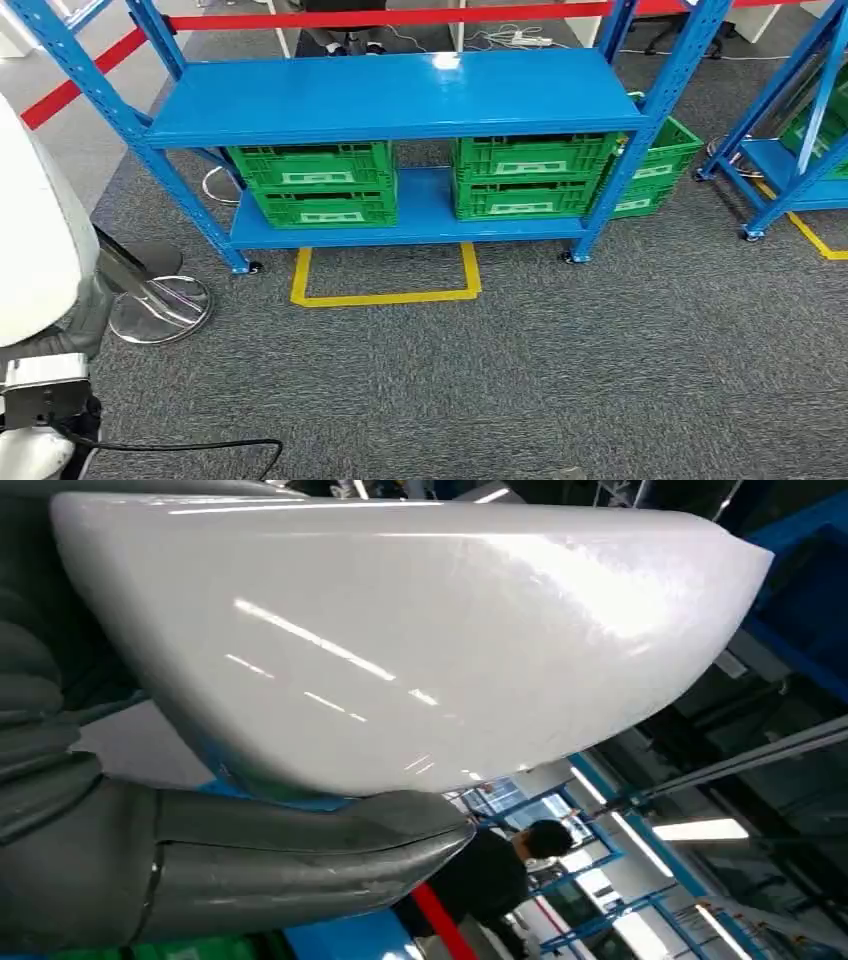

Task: Take the parts from the cabinet and place them on the table.

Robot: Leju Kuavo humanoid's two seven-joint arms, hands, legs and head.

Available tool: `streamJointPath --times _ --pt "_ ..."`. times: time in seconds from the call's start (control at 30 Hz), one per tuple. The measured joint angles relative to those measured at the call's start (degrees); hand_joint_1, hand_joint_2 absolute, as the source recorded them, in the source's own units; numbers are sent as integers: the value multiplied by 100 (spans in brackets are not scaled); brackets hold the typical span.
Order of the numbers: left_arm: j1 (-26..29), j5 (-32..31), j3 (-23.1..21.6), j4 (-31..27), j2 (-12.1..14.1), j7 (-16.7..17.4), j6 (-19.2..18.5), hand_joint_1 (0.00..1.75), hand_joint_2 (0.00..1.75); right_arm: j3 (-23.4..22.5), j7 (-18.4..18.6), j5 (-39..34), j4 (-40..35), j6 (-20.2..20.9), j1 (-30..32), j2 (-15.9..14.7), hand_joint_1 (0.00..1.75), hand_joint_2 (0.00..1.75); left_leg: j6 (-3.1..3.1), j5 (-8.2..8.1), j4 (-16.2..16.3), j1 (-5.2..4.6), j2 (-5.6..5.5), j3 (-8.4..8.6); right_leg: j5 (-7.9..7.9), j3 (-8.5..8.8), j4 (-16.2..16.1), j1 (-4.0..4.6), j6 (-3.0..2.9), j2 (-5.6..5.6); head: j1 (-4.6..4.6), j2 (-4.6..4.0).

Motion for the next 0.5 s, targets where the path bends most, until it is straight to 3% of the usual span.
streamJointPath --times 0.13,0.2,0.23,0.3,0.37,0.4,0.43,0.5 --pt "3 0 0 0 0 0 0 175 175 0 0 0 0 0 0 0 0 0 1 34 13 0 0 9 9 -4 9 0 0 0 0 0" --pt "11 0 2 0 2 2 0 175 175 0 0 0 0 -2 4 0 0 0 15 313 -159 -1 0 206 53 -127 70 3 6 -1 -7 0" --pt "5 0 0 0 4 2 0 175 175 0 0 0 0 0 1 13 0 0 118 534 -1607 -37 -3 1189 74 -297 237 32 46 9 0 0" --pt "6 2 2 -4 4 0 0 175 175 0 0 0 0 0 2 13 0 0 138 526 -1680 -50 0 1150 122 -344 245 23 114 11 -9 0" --pt "2 2 2 -11 4 0 0 175 175 0 0 0 0 0 6 15 0 0 215 516 -1818 -4 2 1154 141 -406 266 50 176 2 -4 0" --pt "7 2 2 -13 2 2 0 175 175 0 -2 0 0 0 8 13 0 0 254 562 -1844 14 15 1131 43 -489 337 41 222 27 9 0" --pt "2 2 2 -13 2 0 0 175 175 0 -2 0 0 0 7 13 0 0 287 584 -1842 15 15 1097 -161 -589 587 34 265 32 31 0" --pt "8 2 2 -13 2 2 -7 175 175 0 0 0 0 0 10 13 0 0 317 634 -1839 0 18 1022 -634 -976 1516 -14 317 35 35 0"
